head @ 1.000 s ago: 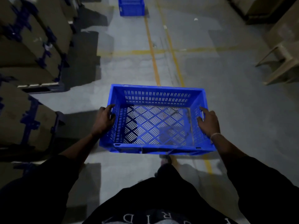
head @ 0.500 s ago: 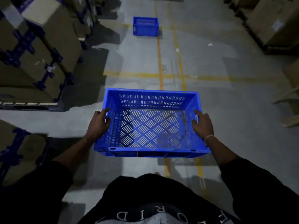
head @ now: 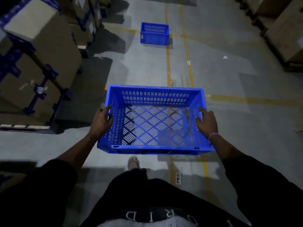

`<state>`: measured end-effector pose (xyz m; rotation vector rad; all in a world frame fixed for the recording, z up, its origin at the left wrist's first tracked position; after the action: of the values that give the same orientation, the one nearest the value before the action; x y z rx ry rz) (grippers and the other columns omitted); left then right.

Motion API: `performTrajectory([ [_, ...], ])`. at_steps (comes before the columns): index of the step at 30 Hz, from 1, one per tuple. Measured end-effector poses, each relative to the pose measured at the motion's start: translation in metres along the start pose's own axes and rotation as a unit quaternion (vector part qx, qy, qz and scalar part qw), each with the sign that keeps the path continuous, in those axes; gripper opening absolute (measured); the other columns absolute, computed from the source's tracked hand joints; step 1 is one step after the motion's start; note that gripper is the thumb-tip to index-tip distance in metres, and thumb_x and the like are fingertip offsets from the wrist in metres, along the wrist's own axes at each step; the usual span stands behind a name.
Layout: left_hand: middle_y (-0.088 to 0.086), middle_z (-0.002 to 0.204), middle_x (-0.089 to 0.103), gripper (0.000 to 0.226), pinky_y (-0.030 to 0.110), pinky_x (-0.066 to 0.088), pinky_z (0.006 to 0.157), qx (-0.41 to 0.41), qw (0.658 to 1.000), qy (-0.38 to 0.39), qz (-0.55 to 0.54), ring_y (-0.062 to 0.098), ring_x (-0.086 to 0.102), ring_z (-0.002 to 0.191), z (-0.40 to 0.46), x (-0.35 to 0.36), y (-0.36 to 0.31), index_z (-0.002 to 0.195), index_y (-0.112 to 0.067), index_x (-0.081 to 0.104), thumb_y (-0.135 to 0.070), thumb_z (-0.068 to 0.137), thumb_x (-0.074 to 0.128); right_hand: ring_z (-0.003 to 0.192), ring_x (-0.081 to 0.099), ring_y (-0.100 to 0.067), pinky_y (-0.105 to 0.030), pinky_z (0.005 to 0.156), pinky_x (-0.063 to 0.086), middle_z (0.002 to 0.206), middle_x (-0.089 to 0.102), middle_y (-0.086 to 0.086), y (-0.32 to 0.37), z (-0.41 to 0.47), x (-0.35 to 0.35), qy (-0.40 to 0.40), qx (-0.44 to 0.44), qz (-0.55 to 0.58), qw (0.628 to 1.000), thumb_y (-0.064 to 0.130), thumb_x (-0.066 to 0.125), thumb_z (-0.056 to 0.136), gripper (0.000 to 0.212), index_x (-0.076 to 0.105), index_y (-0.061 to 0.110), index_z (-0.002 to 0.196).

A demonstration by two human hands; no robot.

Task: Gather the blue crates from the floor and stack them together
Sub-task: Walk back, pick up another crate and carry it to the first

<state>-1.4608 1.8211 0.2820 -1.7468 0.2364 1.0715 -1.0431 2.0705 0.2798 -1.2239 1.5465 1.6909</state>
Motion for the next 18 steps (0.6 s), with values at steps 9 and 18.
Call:
performTrajectory([
  [9,0.016,0.128,0.052,0.056,0.042,0.045,0.101,0.008,1.0,0.017,0.018,0.031,0.056,0.119,0.221,-0.035,-0.012,0.149,-0.037,0.04,-0.025,0.099,0.06,0.096,0.058,-0.045,-0.043,0.083,0.048,0.111,0.05,-0.021,0.078,0.185,0.016,-0.014,0.025,0.011,1.0,0.023,0.062,0.091,0.054,0.049,0.025,0.144],
  [18,0.022,0.12,0.059,0.055,0.04,0.043,0.099,0.019,0.999,0.0,0.033,0.035,0.053,0.119,0.449,-0.013,-0.031,0.149,-0.021,0.046,-0.016,0.096,0.061,0.099,0.058,-0.046,-0.044,0.085,0.048,0.113,0.05,-0.023,0.115,0.409,0.036,-0.019,0.018,0.016,1.0,0.021,0.063,0.092,0.054,0.05,0.022,0.144],
])
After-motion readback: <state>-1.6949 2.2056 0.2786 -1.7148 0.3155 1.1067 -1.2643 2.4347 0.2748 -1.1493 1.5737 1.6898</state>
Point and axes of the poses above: each hand's wrist, its own z-axis towards the middle knuckle, its own x-axis out of the palm, y = z × x, the point moved 2 cm from there along z, towards the middle knuckle
